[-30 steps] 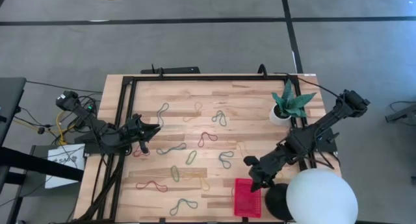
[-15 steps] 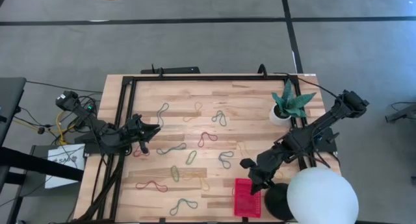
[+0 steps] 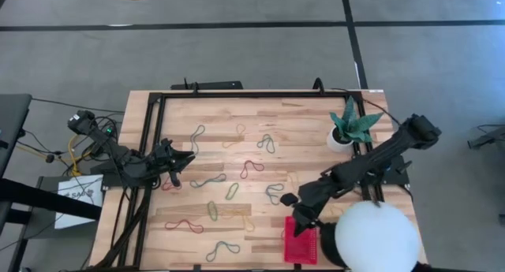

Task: Pick and place items into bin
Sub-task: Put the red rubber band into the red bin, then put the yellow rubber band into the red bin

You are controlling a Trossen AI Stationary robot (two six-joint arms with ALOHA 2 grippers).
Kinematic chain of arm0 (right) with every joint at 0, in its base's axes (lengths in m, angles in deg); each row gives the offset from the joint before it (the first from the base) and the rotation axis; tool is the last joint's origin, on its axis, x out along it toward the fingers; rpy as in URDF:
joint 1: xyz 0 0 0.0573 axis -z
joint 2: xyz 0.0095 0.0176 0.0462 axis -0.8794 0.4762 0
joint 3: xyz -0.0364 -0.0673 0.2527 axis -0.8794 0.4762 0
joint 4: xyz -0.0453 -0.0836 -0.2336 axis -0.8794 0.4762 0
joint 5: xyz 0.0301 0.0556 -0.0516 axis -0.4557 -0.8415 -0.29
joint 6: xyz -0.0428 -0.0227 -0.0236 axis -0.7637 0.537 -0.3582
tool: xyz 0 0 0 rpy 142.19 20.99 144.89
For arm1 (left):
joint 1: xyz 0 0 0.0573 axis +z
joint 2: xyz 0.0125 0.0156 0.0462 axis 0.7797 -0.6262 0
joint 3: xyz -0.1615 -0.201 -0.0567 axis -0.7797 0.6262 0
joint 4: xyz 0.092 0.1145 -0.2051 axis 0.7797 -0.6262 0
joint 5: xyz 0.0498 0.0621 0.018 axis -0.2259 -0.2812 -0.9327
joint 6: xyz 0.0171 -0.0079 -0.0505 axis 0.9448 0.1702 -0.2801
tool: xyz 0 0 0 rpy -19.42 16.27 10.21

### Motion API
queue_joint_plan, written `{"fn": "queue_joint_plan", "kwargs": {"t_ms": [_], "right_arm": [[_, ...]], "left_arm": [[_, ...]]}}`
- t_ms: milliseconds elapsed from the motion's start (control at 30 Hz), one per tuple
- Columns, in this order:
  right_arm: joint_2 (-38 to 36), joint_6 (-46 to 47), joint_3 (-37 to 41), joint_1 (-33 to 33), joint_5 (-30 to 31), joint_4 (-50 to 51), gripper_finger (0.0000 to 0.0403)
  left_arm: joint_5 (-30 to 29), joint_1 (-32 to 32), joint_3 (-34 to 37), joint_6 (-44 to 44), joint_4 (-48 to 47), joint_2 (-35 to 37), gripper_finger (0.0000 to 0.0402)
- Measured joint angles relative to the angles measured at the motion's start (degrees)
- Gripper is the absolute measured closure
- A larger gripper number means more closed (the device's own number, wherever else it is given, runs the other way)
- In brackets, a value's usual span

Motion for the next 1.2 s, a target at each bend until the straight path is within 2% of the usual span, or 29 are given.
{"fn": "queue_joint_plan", "kwargs": {"t_ms": [233,333,533,767,1200], "right_arm": [[7.35,2.78,0.0,0.14,-2.05,-0.63,0.0403],[8.31,7.05,0.02,0.15,-4.12,0.54,0.0403],[8.38,14.19,0.0,0.25,-3.59,5.03,0.0403],[8.4,15.44,0.02,0.39,5.62,7.78,0.0401],[8.42,18.42,0.04,0.8,7.39,9.11,0.0319]], "left_arm": [[0.02,0.0,0.0,0.0,-0.1,-0.01,0.0322],[0.02,0.0,0.0,0.0,-0.11,0.0,0.0322],[0.0,-0.01,0.01,-0.02,-0.13,0.0,0.0322],[0.0,0.01,-0.01,-0.73,-0.13,-0.02,0.0322],[-0.02,-0.01,0.0,-1.78,-1.28,-0.01,0.0322]]}}
